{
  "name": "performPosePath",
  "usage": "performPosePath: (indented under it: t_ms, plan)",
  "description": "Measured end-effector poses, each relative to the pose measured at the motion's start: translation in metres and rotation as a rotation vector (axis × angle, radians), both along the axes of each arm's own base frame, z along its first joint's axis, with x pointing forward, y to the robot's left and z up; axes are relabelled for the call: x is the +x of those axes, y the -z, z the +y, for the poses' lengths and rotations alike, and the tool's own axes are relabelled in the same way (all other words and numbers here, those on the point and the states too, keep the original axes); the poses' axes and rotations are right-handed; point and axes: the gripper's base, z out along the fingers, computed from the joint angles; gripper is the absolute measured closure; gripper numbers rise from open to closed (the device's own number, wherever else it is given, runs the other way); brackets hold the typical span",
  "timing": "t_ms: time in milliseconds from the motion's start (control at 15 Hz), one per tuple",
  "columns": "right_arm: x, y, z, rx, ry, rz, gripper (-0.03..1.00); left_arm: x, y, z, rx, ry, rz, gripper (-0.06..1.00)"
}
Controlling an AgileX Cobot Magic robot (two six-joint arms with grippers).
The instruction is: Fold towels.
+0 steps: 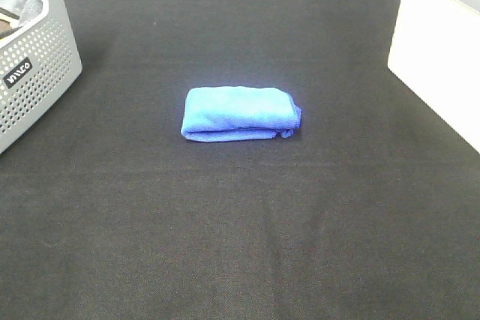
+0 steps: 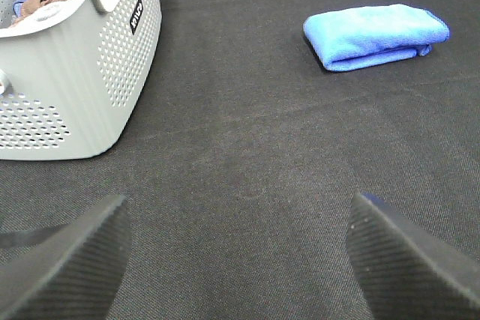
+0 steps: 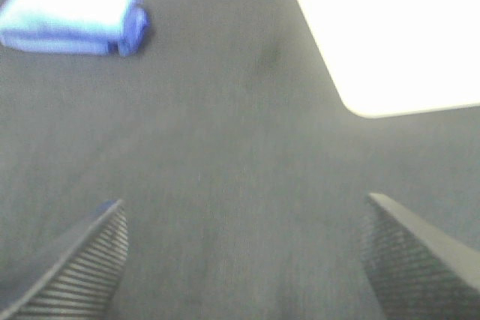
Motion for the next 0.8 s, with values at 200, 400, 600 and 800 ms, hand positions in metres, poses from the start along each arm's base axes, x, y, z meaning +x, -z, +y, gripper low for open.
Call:
performPosePath:
  t_ms: [200,400,600,800]
  plan:
    - [-0.0024,0.0004,0.0001,0.001,-0.001,-0.015,0.17,0.0,0.0,0.0,0.0,0.0,0.0,0.19]
    - [-0.0024,0.0004,0.0001,0.001,-0.001,-0.015,0.17,0.0,0.0,0.0,0.0,0.0,0.0,0.19]
    - [-0.0024,0.0004,0.0001,0.001,-0.001,-0.015,0.17,0.0,0.0,0.0,0.0,0.0,0.0,0.19]
    - [-0.0024,0.0004,0.0002,0.002,-0.001,-0.015,0.17,0.0,0.0,0.0,0.0,0.0,0.0,0.19]
